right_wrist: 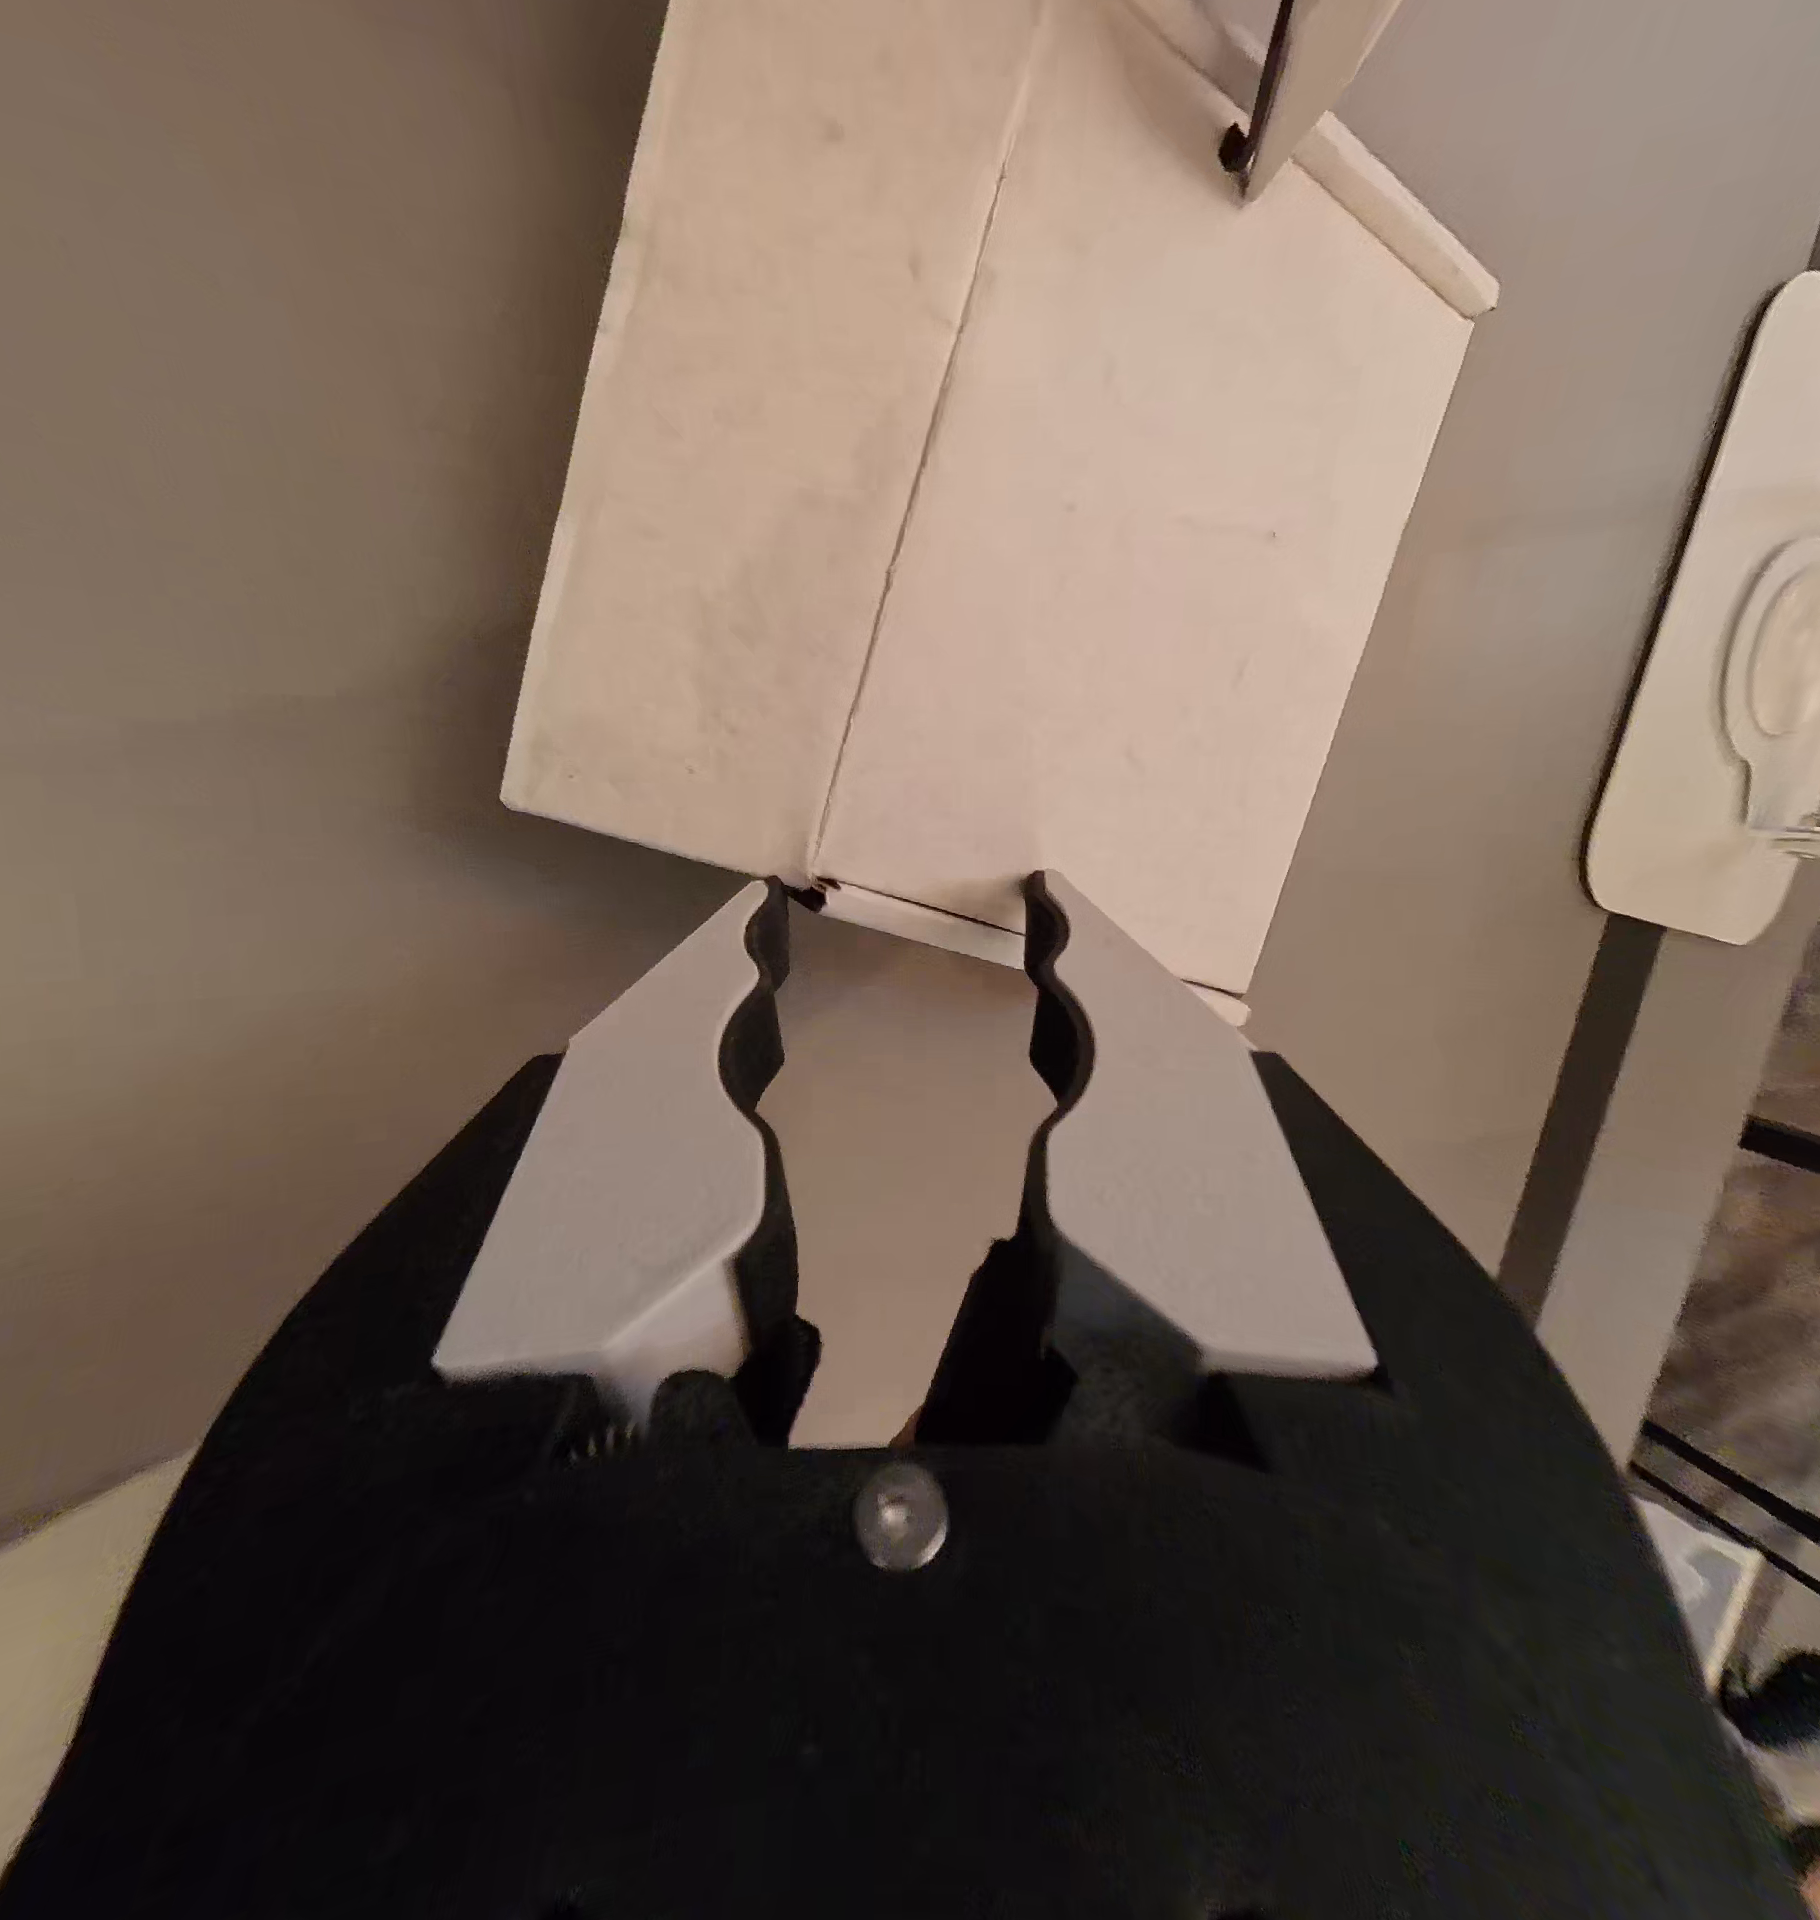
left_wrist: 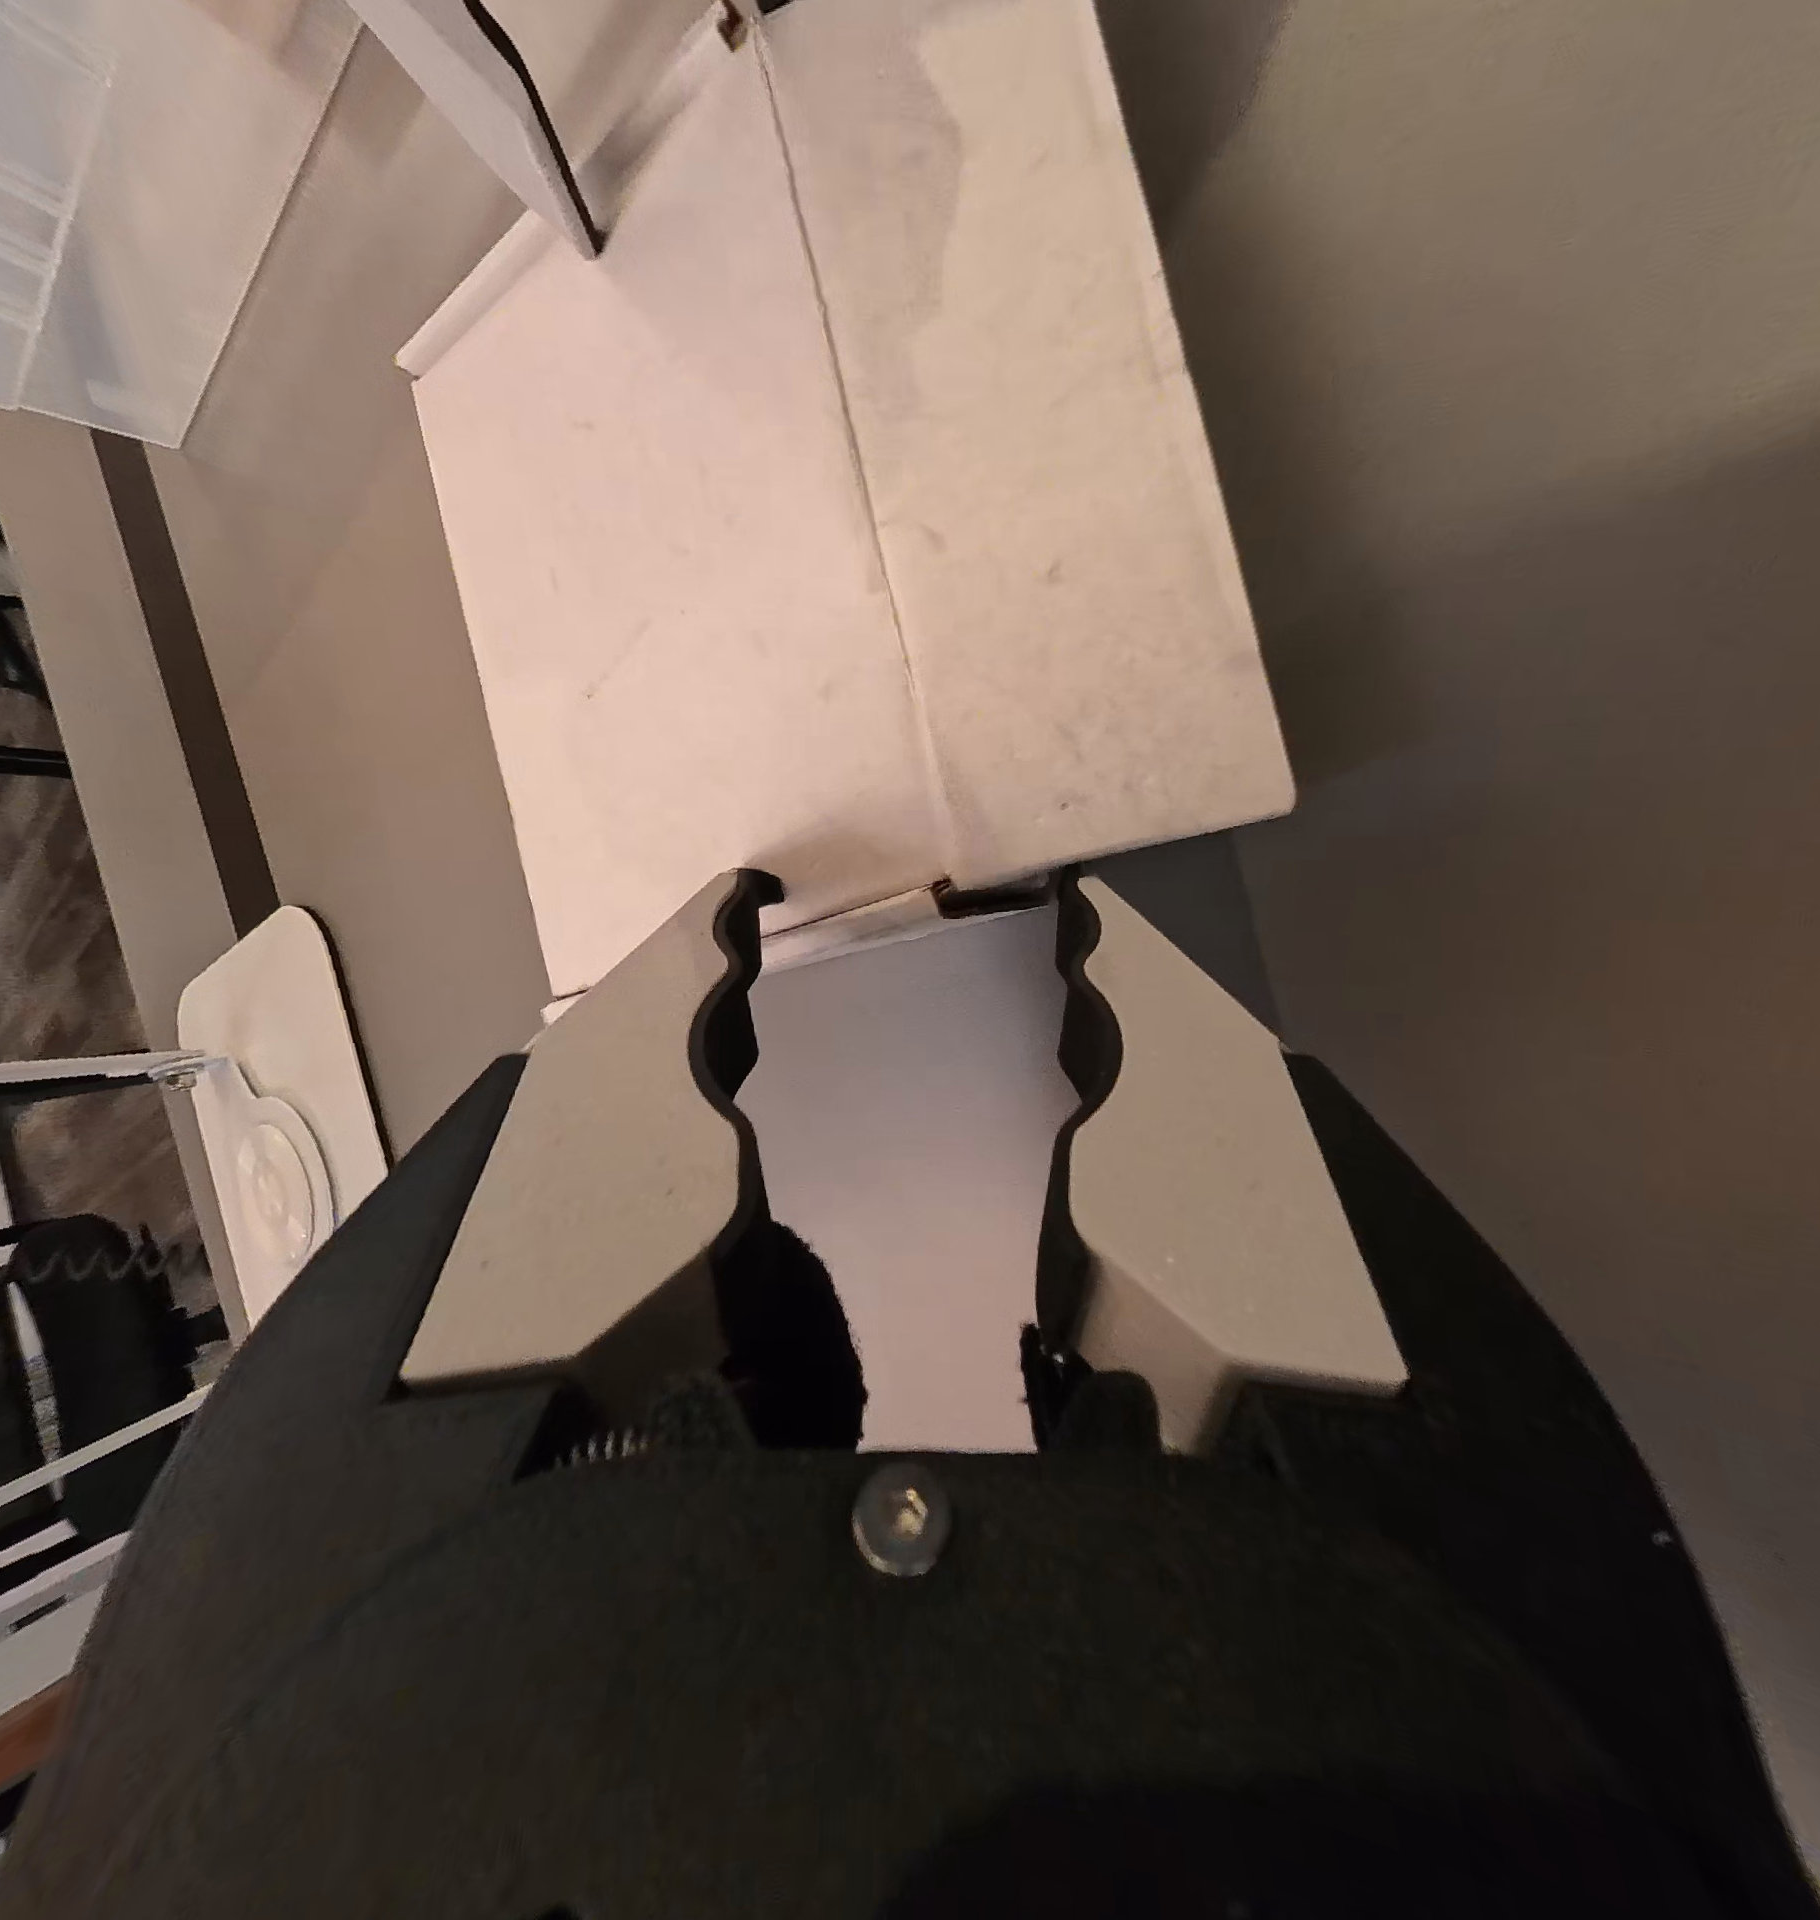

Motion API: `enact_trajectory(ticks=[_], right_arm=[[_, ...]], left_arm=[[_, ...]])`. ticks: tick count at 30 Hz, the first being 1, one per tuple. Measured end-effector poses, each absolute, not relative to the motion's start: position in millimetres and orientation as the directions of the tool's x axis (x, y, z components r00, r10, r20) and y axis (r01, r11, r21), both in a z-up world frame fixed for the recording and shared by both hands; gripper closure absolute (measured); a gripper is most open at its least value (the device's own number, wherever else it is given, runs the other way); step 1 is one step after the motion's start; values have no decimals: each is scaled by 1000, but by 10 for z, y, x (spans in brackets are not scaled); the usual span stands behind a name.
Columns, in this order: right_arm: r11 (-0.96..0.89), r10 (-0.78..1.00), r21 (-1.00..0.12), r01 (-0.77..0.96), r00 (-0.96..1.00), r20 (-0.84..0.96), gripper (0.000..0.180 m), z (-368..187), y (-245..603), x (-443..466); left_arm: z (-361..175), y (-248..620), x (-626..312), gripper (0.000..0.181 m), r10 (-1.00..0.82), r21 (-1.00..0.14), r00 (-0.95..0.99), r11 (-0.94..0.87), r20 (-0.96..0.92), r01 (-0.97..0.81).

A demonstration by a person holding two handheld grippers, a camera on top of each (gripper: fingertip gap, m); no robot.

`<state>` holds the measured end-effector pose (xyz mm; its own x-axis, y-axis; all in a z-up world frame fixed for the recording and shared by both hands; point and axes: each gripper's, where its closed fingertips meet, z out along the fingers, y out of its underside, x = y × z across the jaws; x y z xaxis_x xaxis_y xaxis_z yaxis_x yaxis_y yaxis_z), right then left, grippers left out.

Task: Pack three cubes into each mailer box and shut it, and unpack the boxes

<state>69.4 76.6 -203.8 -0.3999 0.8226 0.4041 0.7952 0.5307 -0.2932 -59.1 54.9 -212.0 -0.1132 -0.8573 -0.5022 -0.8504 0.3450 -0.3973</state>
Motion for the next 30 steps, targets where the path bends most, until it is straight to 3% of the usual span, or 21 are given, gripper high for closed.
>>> enact_trajectory(ticks=[11,21,27,30], right_arm=[[573,785,-237,785,-443,433,138,-2047,767,697],[577,789,-223,786,-466,400,138,-2046,776,709],[577,787,-222,786,-461,410,139,-2048,780,704],[578,777,-196,792,-459,431,139,-2050,783,703]], left_arm=[[-2129,576,-606,126,-820,-307,-168,383,-548,-871],[-2051,470,-567,116,-967,-602,-70,209,-246,-771],[-2084,518,-579,122,-917,-517,-101,305,-385,-800],[-2097,575,-591,130,-854,-396,-154,381,-497,-835]])
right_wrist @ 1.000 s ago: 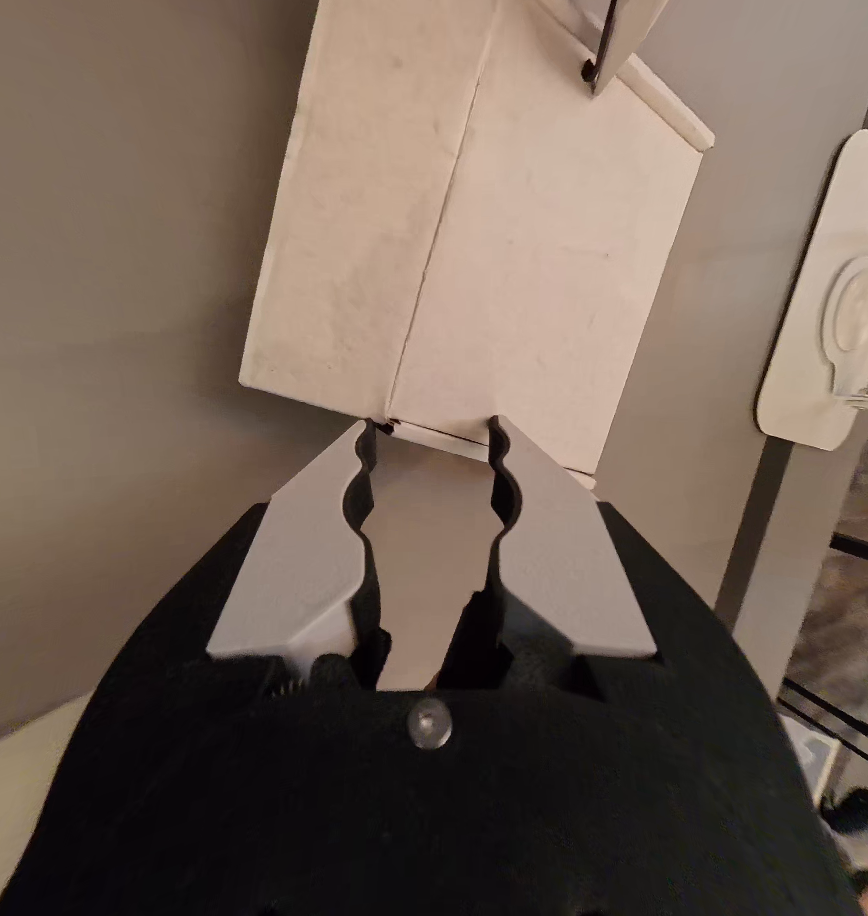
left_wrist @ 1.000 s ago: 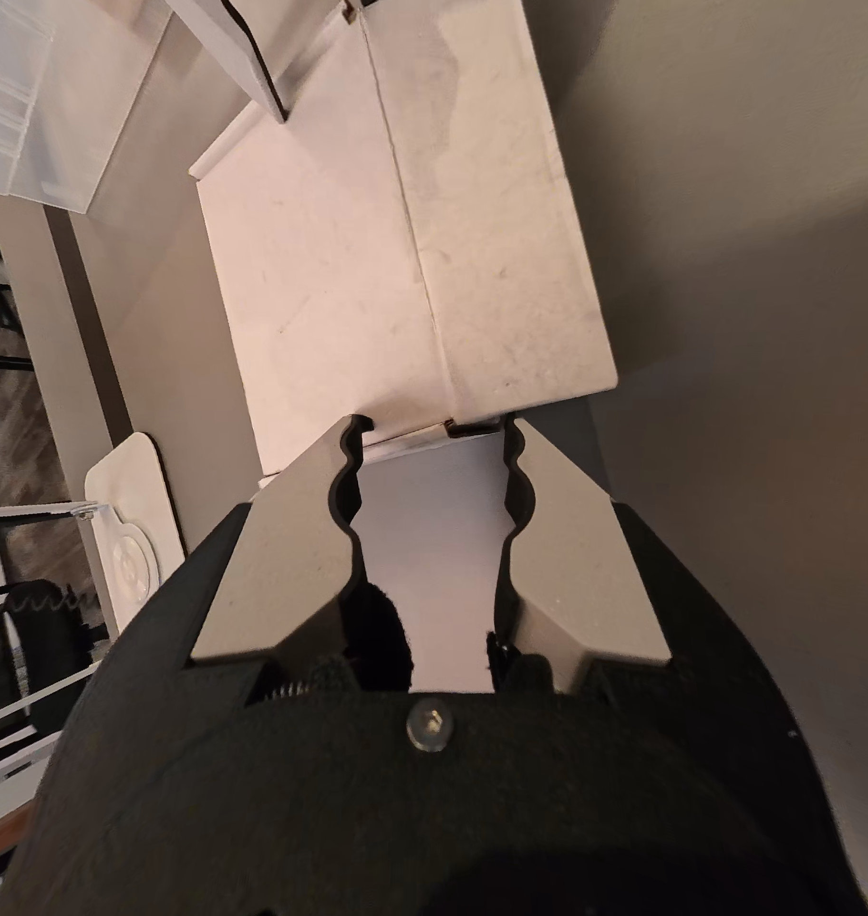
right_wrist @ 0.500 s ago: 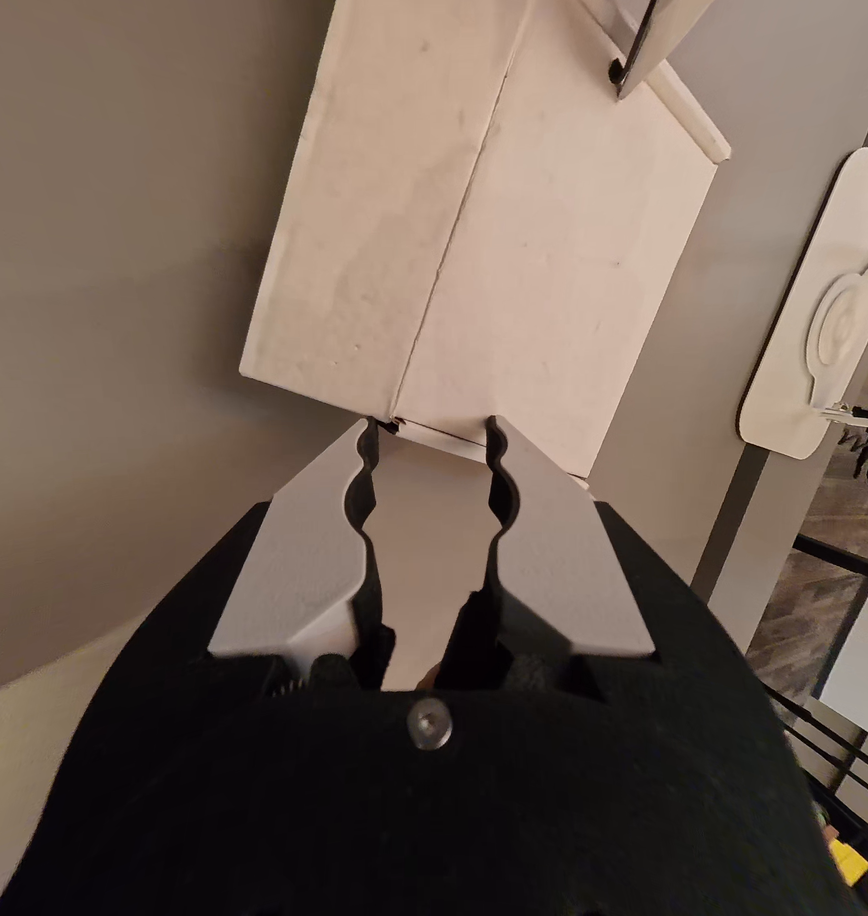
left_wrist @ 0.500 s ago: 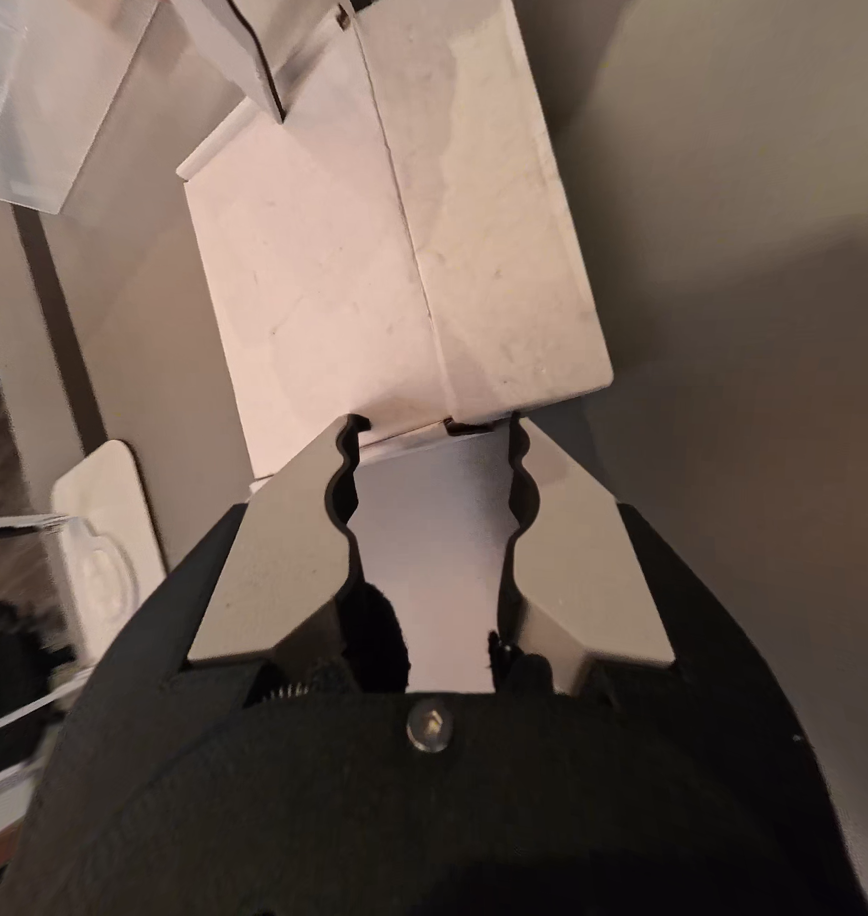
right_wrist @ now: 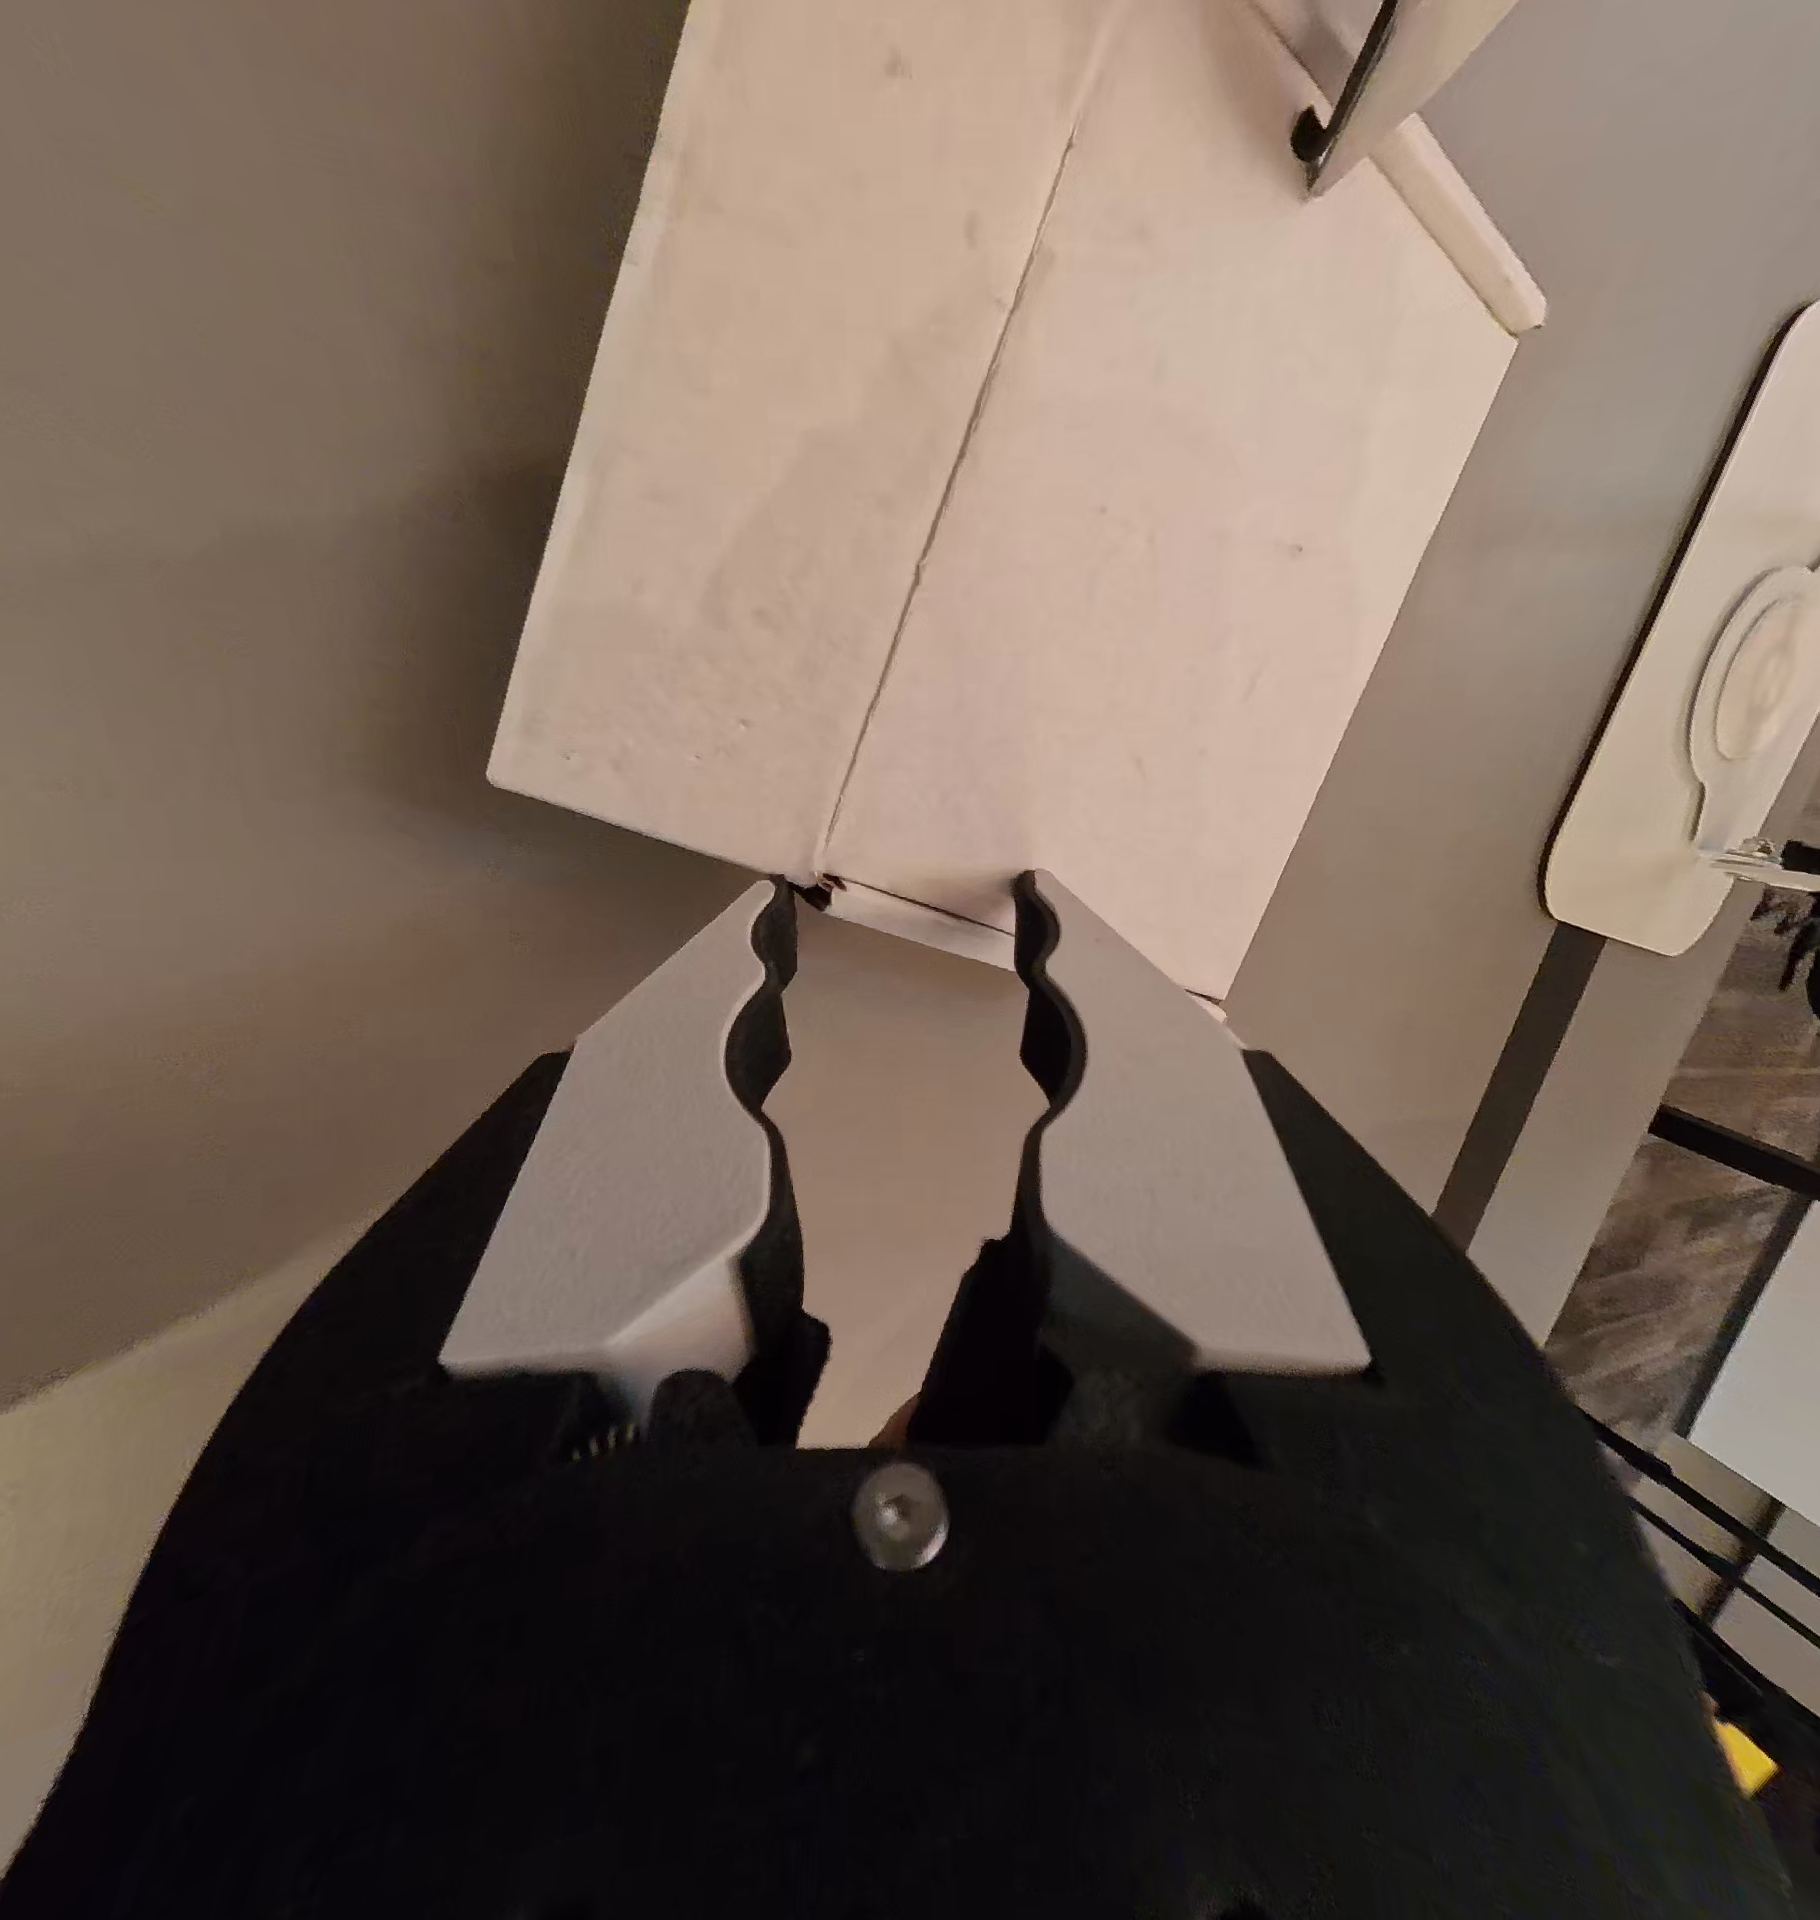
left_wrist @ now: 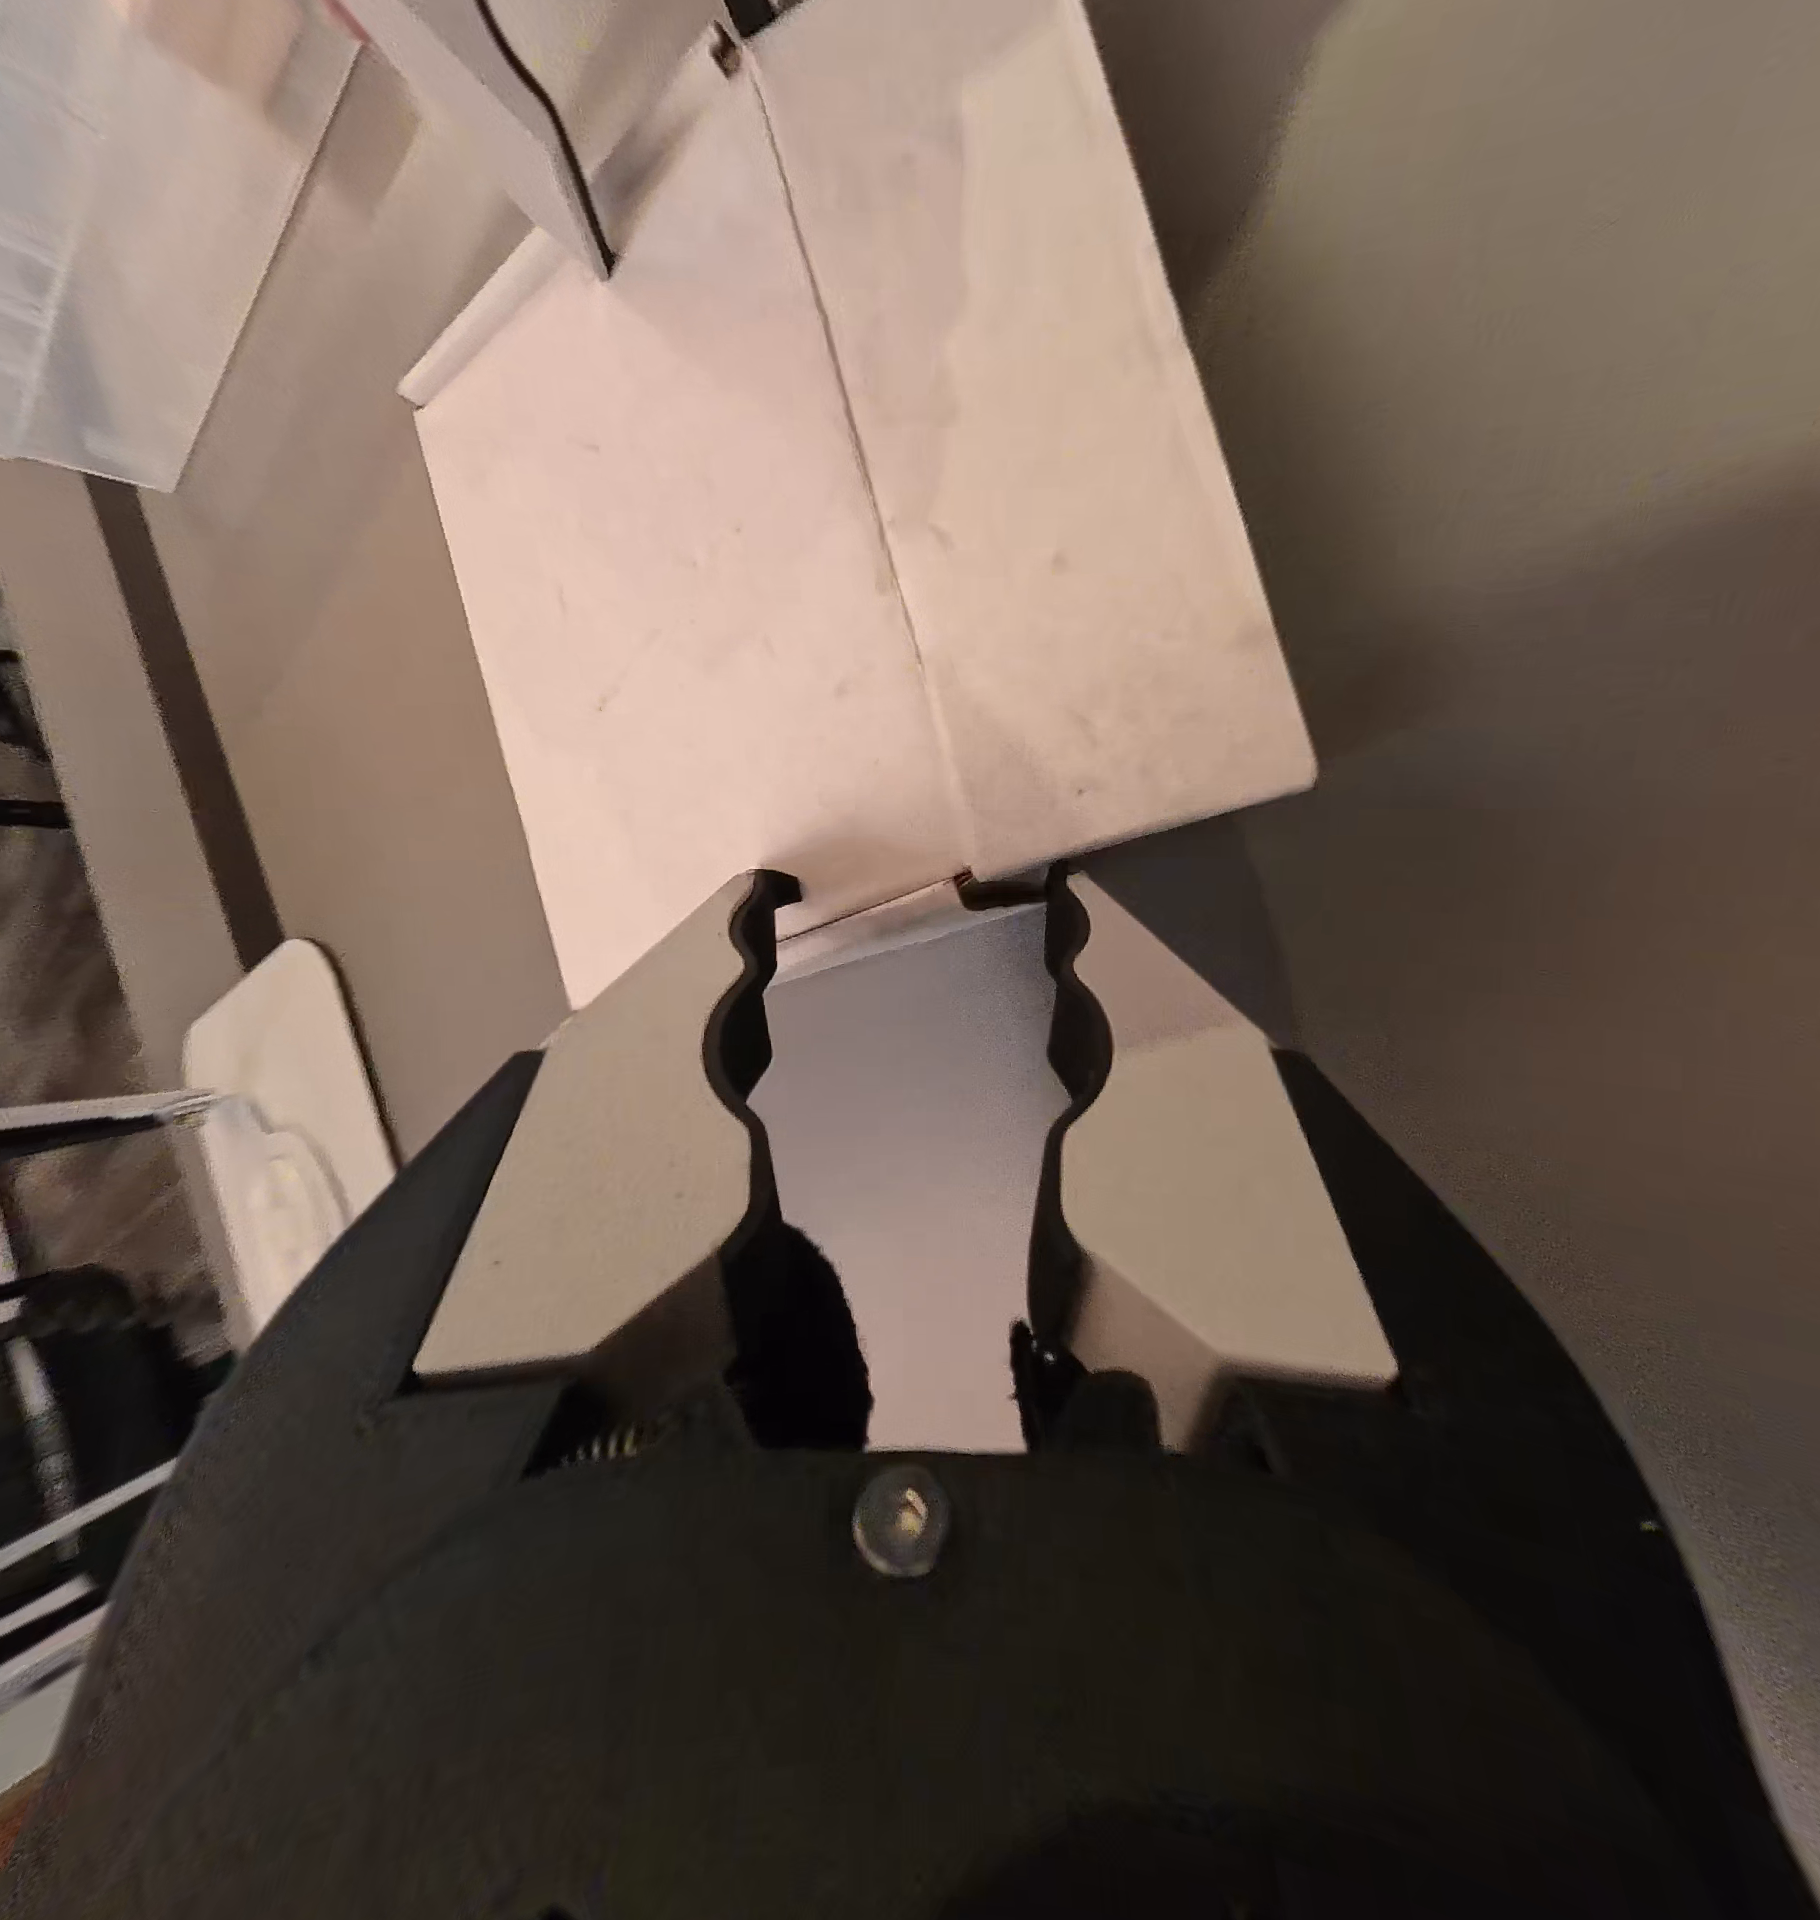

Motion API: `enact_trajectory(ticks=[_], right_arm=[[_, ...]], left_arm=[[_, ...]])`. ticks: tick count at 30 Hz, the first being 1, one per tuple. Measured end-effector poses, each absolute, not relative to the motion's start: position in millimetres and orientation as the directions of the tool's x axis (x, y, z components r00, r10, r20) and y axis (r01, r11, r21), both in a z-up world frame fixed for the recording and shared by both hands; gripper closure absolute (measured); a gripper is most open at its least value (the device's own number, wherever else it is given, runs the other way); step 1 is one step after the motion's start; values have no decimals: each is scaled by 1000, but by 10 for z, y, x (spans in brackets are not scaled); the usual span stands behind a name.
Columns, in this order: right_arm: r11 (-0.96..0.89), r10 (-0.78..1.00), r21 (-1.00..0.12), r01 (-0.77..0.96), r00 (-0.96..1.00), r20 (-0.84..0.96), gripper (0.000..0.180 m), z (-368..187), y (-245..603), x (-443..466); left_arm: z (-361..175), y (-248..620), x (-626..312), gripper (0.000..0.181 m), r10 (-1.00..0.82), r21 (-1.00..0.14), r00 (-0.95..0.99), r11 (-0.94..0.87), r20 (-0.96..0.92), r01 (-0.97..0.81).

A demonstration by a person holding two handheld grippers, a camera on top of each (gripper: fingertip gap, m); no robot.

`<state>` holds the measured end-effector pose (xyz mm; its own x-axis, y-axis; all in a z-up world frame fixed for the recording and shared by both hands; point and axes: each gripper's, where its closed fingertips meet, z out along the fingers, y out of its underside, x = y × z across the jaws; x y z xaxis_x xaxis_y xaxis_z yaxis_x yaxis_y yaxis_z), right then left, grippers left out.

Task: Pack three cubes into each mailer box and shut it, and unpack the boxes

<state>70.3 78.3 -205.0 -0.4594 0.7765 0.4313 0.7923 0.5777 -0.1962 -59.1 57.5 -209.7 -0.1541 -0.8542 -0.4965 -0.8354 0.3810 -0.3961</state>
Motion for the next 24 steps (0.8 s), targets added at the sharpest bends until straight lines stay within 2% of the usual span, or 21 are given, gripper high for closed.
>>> enact_trajectory(ticks=[3,5,9,11,15,20,24], right_arm=[[583,757,-159,797,-461,463,139,-2055,788,704],[580,761,-165,798,-458,459,139,-2056,787,705],[579,794,-212,788,-484,369,133,-2054,751,732],[581,803,-203,788,-514,302,124,-2056,712,764],[565,823,-206,799,-532,196,120,-2027,693,773],[515,857,-277,811,-487,167,140,-1990,760,703],[546,835,-258,797,-496,237,139,-2010,757,713]], left_arm=[[-2108,596,-595,132,-817,-332,-170,402,-552,-853],[-2113,595,-596,131,-810,-330,-161,400,-564,-855],[-2102,567,-594,128,-865,-414,-141,365,-481,-834],[-2090,547,-597,127,-896,-438,-151,345,-419,-830],[-2043,505,-595,124,-957,-509,-153,263,-247,-820],[-1990,482,-582,123,-987,-600,-133,158,-87,-784],[-1996,484,-581,124,-986,-609,-130,169,-108,-775]])
